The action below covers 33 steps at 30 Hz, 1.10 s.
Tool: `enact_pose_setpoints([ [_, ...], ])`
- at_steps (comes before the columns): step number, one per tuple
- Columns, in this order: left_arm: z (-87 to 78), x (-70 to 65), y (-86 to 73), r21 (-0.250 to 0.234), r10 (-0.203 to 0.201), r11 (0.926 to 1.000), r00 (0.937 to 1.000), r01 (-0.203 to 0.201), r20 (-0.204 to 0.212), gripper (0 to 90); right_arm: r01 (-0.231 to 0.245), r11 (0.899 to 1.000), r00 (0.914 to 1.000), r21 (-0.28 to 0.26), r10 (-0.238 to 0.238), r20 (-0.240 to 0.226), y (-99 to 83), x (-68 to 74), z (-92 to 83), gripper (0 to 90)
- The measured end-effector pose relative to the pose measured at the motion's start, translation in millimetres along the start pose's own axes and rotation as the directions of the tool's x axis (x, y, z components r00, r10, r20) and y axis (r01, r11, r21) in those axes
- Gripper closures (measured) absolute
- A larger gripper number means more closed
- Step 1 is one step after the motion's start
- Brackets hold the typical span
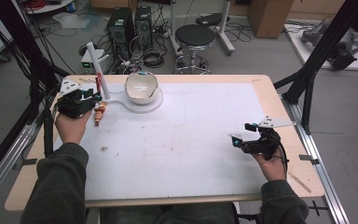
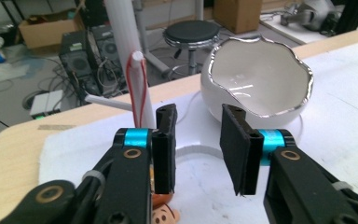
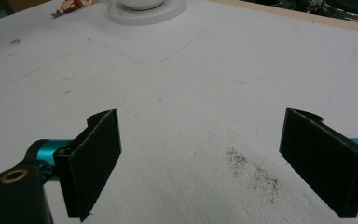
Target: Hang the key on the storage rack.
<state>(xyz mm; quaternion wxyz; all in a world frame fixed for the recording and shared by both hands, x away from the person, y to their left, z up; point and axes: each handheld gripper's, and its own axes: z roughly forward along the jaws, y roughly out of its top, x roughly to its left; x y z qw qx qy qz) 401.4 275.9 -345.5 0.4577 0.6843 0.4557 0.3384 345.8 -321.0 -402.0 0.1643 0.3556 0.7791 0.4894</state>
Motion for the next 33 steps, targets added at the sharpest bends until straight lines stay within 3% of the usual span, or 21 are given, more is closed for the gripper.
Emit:
enact_pose_setpoints([
  [15, -8.2, -9.1, 0.8, -0.002, 0.032, 0.9995, 0.9969, -0.032, 0.072, 56.4, -0.007, 1.000, 0.9999, 0.007, 0.007, 0.008, -0.5, 1.0, -1.4, 11.8],
  [33, -15.9, -15.6, -10.6, -0.011, 0.033, 0.9994, 0.9936, -0.032, 0.108, 51.4, -0.005, 1.000, 0.9998, 0.003, 0.005, 0.017, -0.4, 1.8, -2.2, 11.8],
])
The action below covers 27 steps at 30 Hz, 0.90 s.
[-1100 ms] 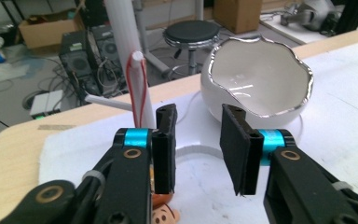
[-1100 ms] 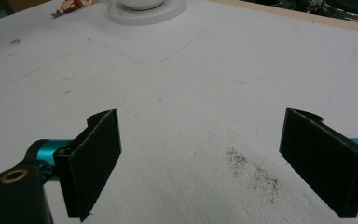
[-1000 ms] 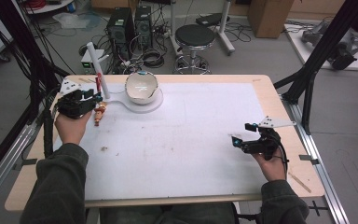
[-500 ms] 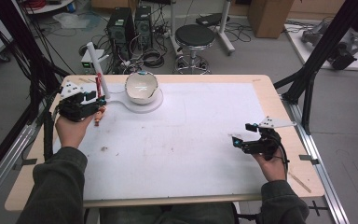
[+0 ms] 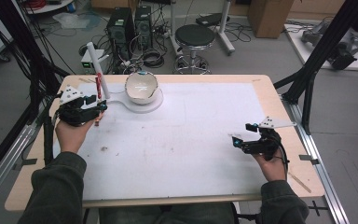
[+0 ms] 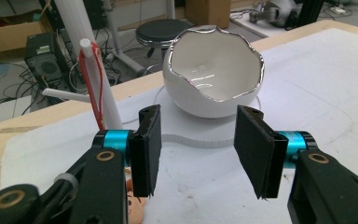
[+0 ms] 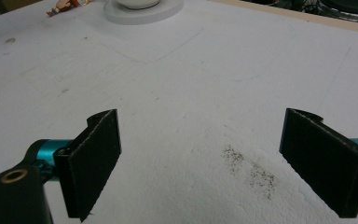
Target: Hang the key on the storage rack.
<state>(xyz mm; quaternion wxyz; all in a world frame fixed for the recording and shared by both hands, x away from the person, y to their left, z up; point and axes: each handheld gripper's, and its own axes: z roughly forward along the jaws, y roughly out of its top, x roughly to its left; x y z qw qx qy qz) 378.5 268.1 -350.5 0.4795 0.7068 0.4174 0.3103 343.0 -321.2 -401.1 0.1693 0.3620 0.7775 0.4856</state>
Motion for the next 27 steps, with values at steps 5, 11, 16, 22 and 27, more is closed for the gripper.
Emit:
enact_pose_setpoints([
  [5, -3.1, -2.4, -1.5, 0.000, 0.009, 1.0000, 0.9996, -0.009, 0.025, 50.7, 0.004, 1.000, 1.0000, 0.002, -0.004, 0.002, 0.0, 0.7, -0.4, 11.8],
  [11, -5.7, -3.9, -2.2, -0.004, 0.015, 0.9999, 0.9989, -0.015, 0.044, 49.6, 0.002, 1.000, 1.0000, 0.001, -0.002, 0.001, 0.0, 0.6, -0.7, 11.8],
  [16, -8.6, -5.2, -2.4, -0.003, 0.018, 0.9998, 0.9985, -0.018, 0.053, 48.2, -0.005, 1.000, 1.0000, -0.001, 0.005, 0.001, 0.0, 0.7, -1.0, 11.9],
  [22, -13.0, -9.9, -6.4, -0.006, 0.021, 0.9998, 0.9980, -0.021, 0.060, 45.9, 0.001, 1.000, 1.0000, -0.003, -0.001, 0.003, 0.1, 0.6, -1.1, 11.9],
  [27, -17.0, -15.0, -12.4, -0.008, 0.028, 0.9996, 0.9978, -0.028, 0.059, 44.2, 0.001, 1.000, 1.0000, -0.002, -0.001, 0.004, 0.1, 0.7, -1.8, 11.8],
])
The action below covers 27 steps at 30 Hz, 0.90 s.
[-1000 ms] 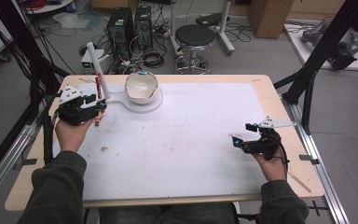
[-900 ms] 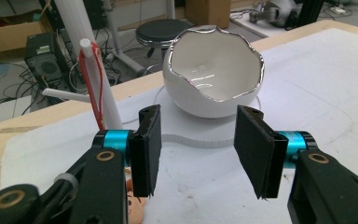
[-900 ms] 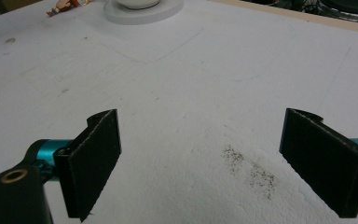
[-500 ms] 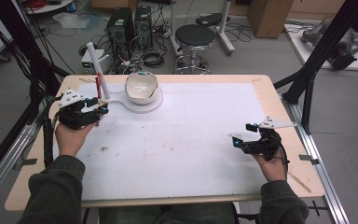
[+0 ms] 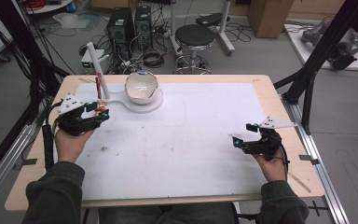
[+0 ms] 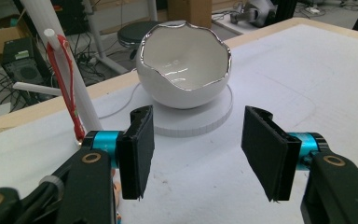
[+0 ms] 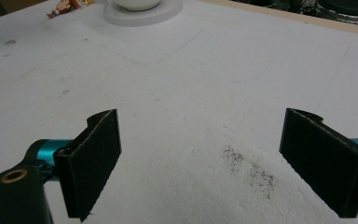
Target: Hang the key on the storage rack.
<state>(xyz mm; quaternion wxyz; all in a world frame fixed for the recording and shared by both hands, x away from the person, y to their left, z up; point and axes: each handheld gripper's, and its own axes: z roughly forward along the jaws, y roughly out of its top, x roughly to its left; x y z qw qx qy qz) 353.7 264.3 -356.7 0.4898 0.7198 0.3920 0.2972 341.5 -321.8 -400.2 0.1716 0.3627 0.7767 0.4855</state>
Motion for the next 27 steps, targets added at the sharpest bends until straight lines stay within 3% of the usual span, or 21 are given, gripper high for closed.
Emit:
enact_pose_setpoints([
  [27, -14.9, -18.9, -11.6, 0.016, 0.015, 0.9998, 0.9999, -0.015, 0.006, 40.3, 0.000, 1.000, 1.0000, -0.004, 0.000, 0.002, -0.1, -0.2, -1.3, 11.8],
])
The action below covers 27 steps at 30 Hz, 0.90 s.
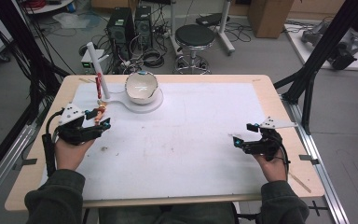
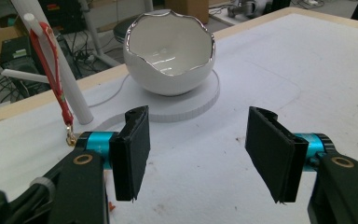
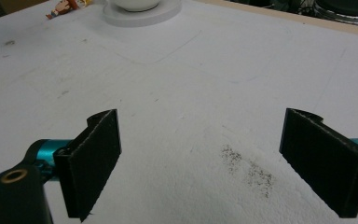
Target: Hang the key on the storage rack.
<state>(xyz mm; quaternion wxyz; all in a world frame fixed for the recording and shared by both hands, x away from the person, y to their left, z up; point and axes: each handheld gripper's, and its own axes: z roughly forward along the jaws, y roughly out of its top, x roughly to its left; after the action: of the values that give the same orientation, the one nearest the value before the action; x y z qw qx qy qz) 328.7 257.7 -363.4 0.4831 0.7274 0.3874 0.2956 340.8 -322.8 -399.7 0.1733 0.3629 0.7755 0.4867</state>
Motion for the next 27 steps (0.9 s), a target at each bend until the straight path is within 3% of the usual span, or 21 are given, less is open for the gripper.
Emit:
enact_pose_setpoints([
  [27, -21.8, -19.6, -22.7, 0.035, 0.017, 0.9992, 0.9998, -0.017, 0.010, 38.8, -0.010, 1.000, 0.9999, 0.000, 0.010, 0.005, -0.9, -0.1, -2.5, 11.8],
])
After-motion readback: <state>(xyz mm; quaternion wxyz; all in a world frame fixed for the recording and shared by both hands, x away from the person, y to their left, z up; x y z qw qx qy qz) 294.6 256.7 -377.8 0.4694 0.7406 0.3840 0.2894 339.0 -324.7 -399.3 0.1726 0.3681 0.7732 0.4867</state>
